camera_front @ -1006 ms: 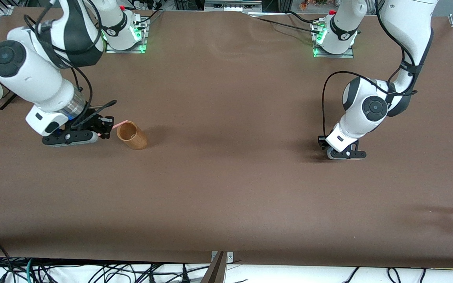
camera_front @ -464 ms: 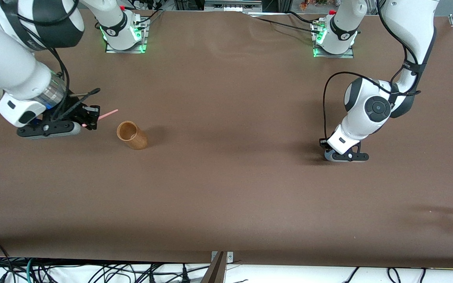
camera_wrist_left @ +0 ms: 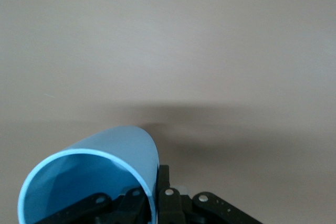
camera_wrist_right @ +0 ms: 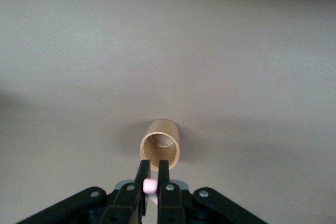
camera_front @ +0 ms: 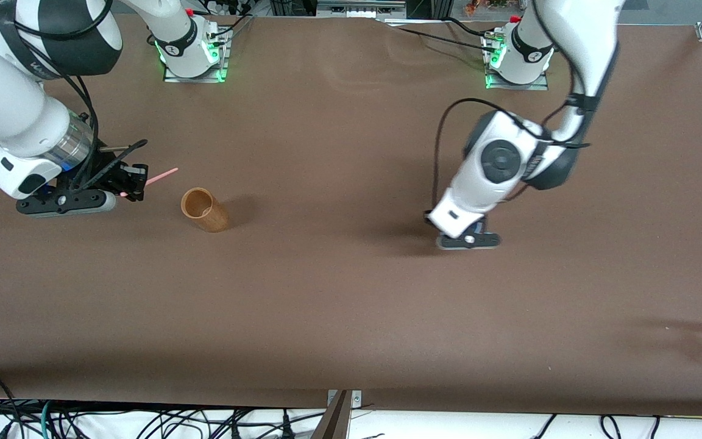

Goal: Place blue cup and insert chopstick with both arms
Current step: 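Carry the blue cup with the left gripper and set it beside the tan cup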

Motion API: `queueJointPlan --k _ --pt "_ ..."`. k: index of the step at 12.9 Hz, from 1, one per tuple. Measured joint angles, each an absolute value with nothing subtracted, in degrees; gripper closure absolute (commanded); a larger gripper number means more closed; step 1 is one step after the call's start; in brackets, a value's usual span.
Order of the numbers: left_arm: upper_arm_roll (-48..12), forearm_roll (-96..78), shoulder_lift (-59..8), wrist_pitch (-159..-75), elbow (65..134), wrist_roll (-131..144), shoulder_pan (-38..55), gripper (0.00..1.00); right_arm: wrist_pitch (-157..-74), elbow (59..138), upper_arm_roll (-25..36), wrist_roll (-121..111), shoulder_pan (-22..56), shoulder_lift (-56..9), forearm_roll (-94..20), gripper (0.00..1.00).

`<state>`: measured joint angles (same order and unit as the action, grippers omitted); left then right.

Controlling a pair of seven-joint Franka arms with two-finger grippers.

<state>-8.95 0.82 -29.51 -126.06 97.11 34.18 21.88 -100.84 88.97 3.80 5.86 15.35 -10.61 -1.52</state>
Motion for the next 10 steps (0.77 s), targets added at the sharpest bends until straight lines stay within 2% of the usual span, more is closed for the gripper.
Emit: queueJointPlan --k 4,9,10 --pt "-8.8 0.8 -40.9 -119.8 82.2 38.1 30.3 1.0 -99.9 89.0 3.8 5.9 15.2 -10.8 -1.5 0.97" --pt "-8.7 0.8 -46.6 -119.1 76.9 38.1 33.6 0.98 -99.7 89.0 3.8 6.6 15.2 -10.9 -1.5 0.96" --pt "-8.6 0.8 -47.0 -119.2 76.4 38.1 33.8 0.81 -99.7 89.0 3.7 7.0 15.2 -11.0 -1.5 0.96"
